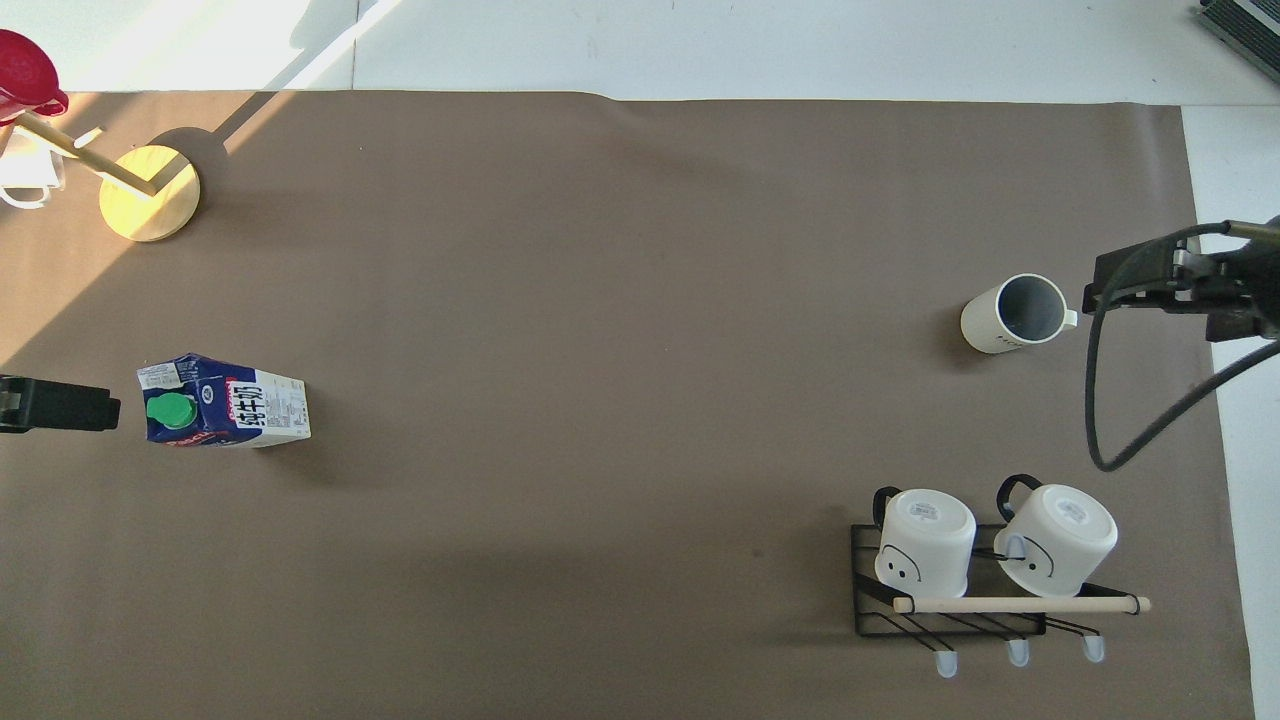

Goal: Place cup and milk on table
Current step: 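Reach the right gripper to the dark-rimmed white mug and grasp it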

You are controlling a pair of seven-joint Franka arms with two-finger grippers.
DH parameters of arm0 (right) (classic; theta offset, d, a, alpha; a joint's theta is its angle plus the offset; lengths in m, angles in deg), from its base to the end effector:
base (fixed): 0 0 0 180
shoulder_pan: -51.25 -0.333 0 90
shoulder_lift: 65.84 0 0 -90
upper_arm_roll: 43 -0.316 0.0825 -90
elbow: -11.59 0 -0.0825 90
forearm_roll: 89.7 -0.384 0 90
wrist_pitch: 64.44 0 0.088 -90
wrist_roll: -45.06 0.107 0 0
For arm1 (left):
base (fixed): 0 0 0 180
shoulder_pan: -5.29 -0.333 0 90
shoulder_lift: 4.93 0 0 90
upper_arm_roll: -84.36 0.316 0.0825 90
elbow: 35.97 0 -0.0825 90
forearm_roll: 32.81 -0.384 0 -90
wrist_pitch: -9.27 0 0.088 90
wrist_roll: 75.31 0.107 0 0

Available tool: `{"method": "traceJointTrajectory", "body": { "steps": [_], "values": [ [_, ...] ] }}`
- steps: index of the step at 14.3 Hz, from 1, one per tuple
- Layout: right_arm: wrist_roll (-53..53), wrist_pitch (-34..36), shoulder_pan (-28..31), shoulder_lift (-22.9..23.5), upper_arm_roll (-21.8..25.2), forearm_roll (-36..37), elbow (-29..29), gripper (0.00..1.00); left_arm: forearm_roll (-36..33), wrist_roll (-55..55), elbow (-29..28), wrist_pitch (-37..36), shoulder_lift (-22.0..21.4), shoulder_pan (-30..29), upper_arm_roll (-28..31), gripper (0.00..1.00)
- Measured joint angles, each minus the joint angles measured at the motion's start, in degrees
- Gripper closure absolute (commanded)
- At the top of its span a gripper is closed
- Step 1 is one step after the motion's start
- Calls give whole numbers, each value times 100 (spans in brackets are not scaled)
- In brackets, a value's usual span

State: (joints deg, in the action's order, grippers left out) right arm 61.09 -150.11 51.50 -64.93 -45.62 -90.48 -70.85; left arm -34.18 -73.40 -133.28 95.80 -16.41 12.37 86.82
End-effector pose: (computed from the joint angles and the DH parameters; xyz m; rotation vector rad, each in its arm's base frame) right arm 0.5511 0.0241 0.6707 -3.0986 0.3691 -0.0588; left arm 0.4831 -0.0339 0.6633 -3.1215 0.1768 -0.0194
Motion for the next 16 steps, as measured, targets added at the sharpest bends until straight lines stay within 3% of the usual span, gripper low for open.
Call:
{"method": "traceJointTrajectory", "body": {
  "steps": [10,16],
  "values": [
    [-20,-114,6,25,0,0,-130,0,0,0,0,0,0,0,1,0],
    [-674,-946,292,61,11,3,-1003,0,0,0,0,0,0,0,1,0]
  ]
}}
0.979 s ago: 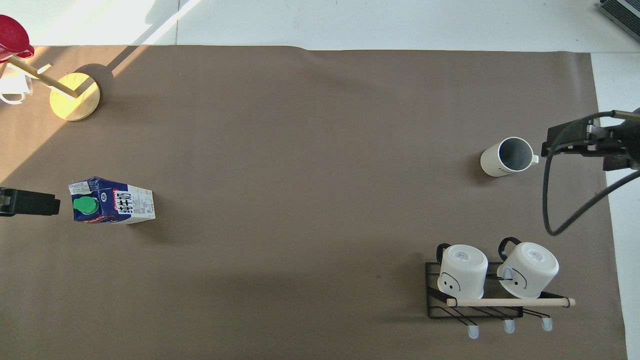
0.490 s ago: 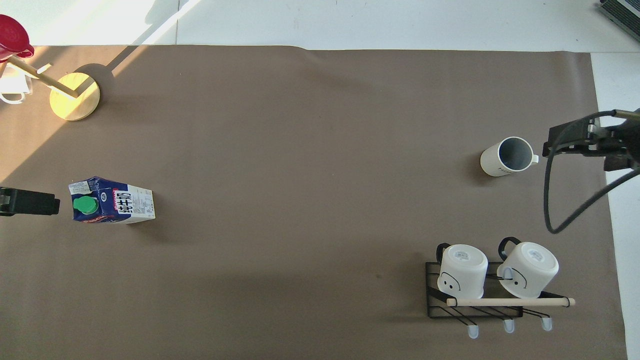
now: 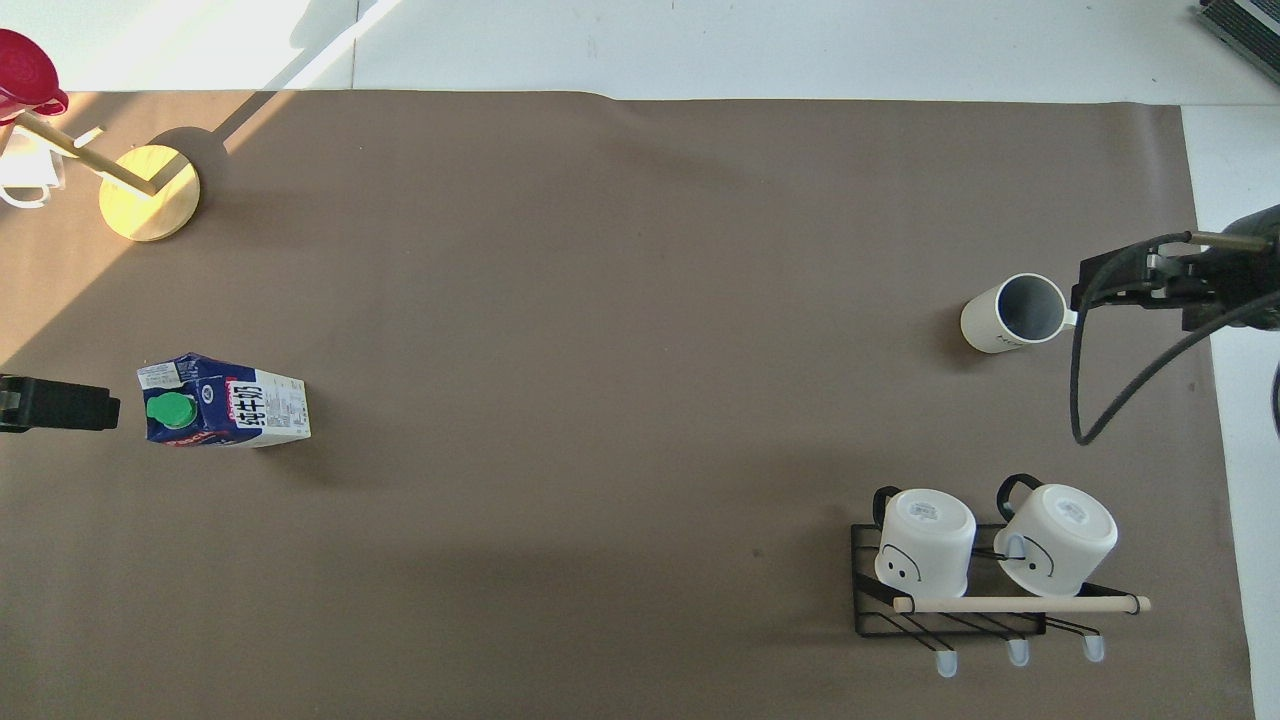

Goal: Place cup and milk on table
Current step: 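Reach the right gripper to the dark-rimmed white mug and grasp it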

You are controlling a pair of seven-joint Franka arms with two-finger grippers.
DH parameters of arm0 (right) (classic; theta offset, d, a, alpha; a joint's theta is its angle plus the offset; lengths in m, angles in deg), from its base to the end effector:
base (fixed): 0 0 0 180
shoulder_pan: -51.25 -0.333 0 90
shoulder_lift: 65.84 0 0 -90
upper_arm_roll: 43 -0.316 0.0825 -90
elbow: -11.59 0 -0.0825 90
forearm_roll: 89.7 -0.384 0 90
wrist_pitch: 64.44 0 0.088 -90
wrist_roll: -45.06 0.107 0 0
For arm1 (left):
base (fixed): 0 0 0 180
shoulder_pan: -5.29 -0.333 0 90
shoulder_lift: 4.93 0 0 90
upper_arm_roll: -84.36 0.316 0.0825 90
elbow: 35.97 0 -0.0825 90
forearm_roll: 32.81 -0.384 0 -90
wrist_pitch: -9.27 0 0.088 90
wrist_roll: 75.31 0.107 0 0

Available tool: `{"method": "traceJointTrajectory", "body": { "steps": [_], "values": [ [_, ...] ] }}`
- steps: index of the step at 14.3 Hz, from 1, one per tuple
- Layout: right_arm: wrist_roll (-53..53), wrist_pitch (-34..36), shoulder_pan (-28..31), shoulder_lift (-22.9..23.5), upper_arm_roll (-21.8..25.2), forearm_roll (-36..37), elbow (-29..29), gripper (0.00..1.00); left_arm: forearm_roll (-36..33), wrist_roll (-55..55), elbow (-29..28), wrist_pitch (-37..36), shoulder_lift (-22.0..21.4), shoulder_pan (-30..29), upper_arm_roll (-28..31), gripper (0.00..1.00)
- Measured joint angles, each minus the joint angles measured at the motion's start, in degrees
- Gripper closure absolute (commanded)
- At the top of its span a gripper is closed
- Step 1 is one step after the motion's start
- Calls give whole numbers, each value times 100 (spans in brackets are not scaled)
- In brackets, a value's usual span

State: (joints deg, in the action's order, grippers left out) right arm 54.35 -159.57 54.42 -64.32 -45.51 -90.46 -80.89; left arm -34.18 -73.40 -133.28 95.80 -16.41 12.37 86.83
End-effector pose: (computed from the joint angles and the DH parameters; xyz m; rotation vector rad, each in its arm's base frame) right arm 0.5697 -0.0056 0.5970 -3.1137 0.2727 -0.0291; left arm 0.4831 -0.0338 0.6633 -3.1216 0.1766 -0.0194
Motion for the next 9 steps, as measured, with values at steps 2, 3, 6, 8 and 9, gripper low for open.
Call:
{"method": "traceJointTrajectory", "body": {
  "steps": [2,3,6,8,9],
  "values": [
    [-76,-370,61,18,2,0,-399,0,0,0,0,0,0,0,0,0],
    [-83,-531,71,28,2,0,-556,0,0,0,0,0,0,0,0,0],
    [-165,-961,94,65,0,0,-951,0,0,0,0,0,0,0,0,0],
    [-361,-1321,193,101,3,1,-1265,0,0,0,0,0,0,0,0,0],
    [-447,-1516,245,124,4,1,-1425,0,0,0,0,0,0,0,0,0]
  ]
}}
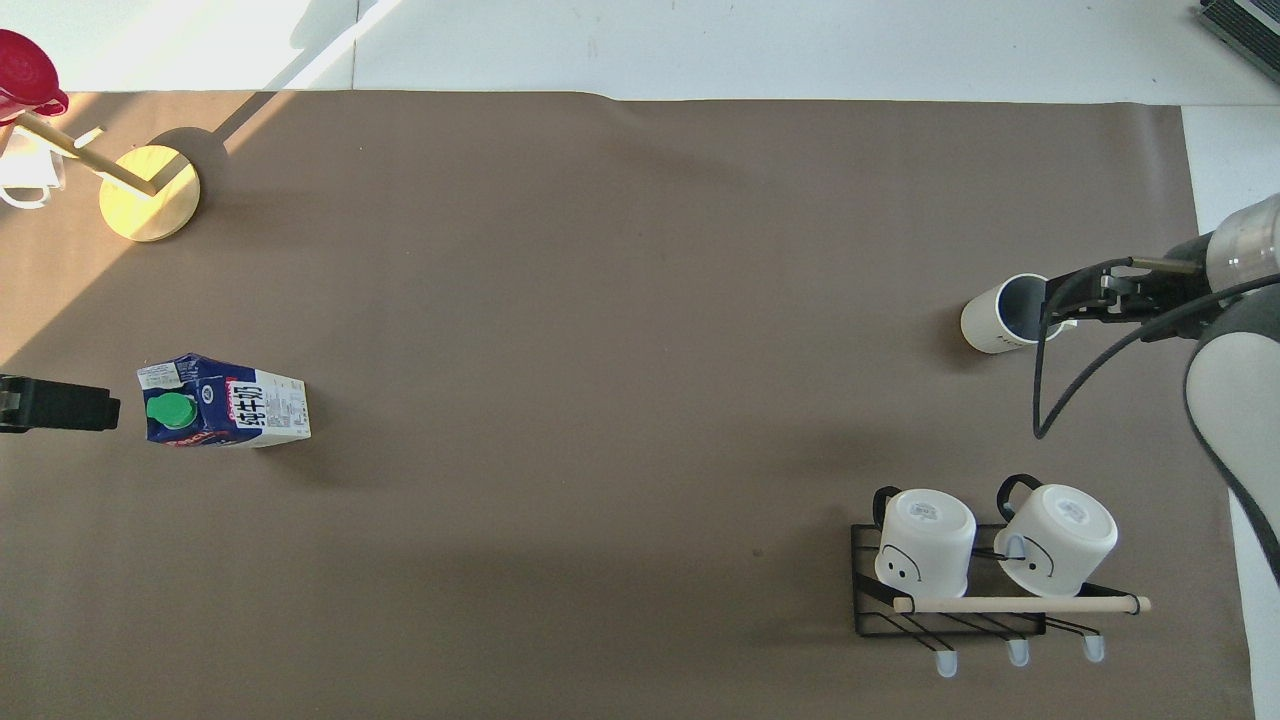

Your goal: Place cup and milk on table

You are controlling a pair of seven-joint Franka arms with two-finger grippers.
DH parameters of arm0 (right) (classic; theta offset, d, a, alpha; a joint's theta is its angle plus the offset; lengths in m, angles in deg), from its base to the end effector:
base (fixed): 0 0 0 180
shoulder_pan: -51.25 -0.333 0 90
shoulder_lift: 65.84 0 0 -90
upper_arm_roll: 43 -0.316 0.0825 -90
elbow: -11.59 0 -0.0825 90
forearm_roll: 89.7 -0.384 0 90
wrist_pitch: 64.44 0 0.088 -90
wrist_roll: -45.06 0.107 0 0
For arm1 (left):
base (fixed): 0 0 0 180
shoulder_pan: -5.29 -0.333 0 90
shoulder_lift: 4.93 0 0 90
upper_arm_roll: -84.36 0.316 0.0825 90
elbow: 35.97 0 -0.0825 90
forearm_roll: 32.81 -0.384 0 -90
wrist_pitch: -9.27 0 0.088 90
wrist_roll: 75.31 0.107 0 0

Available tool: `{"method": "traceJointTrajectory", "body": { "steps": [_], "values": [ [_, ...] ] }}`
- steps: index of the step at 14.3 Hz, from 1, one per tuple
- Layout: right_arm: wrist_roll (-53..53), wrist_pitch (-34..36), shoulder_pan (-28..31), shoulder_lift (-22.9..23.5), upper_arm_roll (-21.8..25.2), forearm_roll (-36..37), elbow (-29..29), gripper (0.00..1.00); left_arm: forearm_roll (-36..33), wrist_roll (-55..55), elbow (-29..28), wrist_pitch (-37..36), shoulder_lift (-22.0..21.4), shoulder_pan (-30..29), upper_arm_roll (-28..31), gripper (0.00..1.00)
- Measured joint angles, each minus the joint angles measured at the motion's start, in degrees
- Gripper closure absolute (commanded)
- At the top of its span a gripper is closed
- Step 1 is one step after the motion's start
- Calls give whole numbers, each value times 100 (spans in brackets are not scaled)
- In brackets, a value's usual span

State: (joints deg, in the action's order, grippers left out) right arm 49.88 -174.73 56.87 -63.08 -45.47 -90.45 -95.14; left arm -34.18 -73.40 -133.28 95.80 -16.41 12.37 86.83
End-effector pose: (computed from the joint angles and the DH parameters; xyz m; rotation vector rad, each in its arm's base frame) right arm 0.5758 -0.0311 0.4886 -3.1189 0.2244 -0.0216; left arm 0.4831 -0.0338 0.6633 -3.1216 0.1766 -0.0194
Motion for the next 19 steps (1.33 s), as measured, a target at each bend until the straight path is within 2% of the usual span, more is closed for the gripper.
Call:
{"method": "traceJointTrajectory", "body": {
  "steps": [4,11,19],
  "values": [
    [-60,-695,35,123,-5,35,-478,0,0,0,0,0,0,0,0,0],
    [-245,-1679,35,701,-6,223,-584,0,0,0,0,0,0,0,1,0],
    [-284,-2150,21,1117,-13,336,-581,0,0,0,0,0,0,0,1,0]
  ]
}}
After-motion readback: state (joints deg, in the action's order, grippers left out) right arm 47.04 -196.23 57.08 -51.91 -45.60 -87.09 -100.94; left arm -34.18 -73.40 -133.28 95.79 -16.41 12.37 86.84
